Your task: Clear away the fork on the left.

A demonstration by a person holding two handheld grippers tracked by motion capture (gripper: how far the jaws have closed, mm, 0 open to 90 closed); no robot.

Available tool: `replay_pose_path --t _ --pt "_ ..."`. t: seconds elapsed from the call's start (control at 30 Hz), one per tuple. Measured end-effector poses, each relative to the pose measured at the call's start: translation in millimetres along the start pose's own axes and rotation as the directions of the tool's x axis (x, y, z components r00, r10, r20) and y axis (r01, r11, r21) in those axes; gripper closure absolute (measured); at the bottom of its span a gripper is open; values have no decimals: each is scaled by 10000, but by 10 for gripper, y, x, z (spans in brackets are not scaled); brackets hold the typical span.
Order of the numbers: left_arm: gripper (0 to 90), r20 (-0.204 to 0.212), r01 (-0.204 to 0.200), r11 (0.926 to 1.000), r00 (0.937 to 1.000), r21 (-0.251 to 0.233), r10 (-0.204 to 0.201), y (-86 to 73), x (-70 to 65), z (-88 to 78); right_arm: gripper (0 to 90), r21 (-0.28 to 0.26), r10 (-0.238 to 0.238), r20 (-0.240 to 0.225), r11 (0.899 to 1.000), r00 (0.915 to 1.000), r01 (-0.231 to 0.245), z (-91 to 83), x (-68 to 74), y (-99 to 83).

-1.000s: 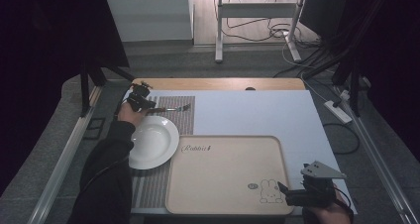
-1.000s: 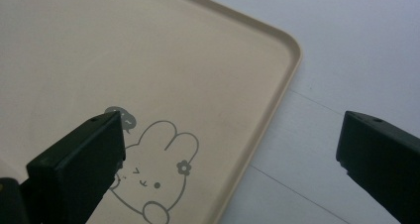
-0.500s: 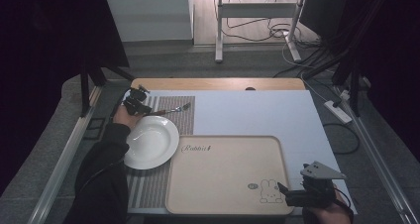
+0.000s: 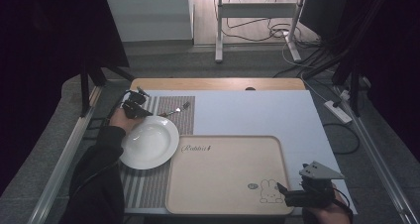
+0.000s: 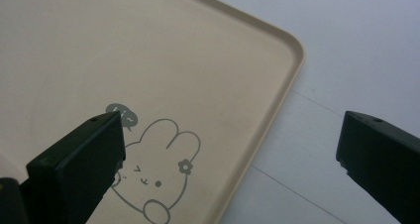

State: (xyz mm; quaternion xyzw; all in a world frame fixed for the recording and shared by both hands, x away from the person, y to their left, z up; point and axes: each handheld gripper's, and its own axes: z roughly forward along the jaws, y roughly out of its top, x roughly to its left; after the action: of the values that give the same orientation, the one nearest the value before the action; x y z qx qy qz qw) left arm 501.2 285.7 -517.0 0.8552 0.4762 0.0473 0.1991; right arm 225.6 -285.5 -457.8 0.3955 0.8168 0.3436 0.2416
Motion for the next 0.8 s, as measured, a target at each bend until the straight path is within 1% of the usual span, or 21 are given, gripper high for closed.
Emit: replay_pose_path --t 0.1,0.17,0.2,0.3,0.33,0.4,0.43,0.5,0.53,0.6,0.63,0.73,0.8 --pt "762 -37 356 9990 9994 -282 -357 26 58 -37 0 -23 11 -3 10000 10000 -11 -1 -1 0" --pt "686 -116 389 9979 9991 -527 -396 55 81 -68 0 -15 -1 -6 10000 10000 1 0 -1 0" --pt "619 -59 383 9970 9992 -678 -388 71 84 -79 0 -10 -6 -5 10000 10000 6 0 -1 0" --pt "468 -70 300 9949 9995 -966 -309 119 51 -89 0 -23 19 -4 10000 10000 -19 0 -2 0" --pt "412 -14 263 9946 9996 -1008 -266 135 32 -80 0 -29 21 -7 10000 10000 -21 0 -3 -1" --pt "307 -55 148 9948 9999 -1012 -154 168 -11 -53 0 -37 10 -6 10000 10000 -10 -1 -2 -1" --pt "254 -3 131 9947 9999 -1017 -132 184 -28 -38 0 -39 -3 -7 10000 10000 3 -1 -1 -2" --pt "183 157 116 9939 9998 -1093 -100 214 -60 -6 0 -29 -11 -5 10000 10000 11 -1 1 -1" --pt "124 208 107 9935 9997 -1133 -84 230 -79 10 0 -12 -20 -10 10000 10000 20 -1 0 -1" --pt "55 389 -113 9941 9991 -1083 156 256 -122 40 0 -8 -19 -18 10000 10000 19 -1 0 -1" --pt "12 377 -211 9942 9990 -1058 252 274 -142 55 0 -9 -17 -19 10000 10000 17 -1 0 -1" --pt "0 567 -324 9947 9977 -976 381 326 -190 91 0 -14 -20 -16 10000 10000 20 0 1 -1" --pt "0 641 -284 9958 9974 -871 341 360 -223 123 0 -12 -23 -13 10000 10000 23 0 1 -1"
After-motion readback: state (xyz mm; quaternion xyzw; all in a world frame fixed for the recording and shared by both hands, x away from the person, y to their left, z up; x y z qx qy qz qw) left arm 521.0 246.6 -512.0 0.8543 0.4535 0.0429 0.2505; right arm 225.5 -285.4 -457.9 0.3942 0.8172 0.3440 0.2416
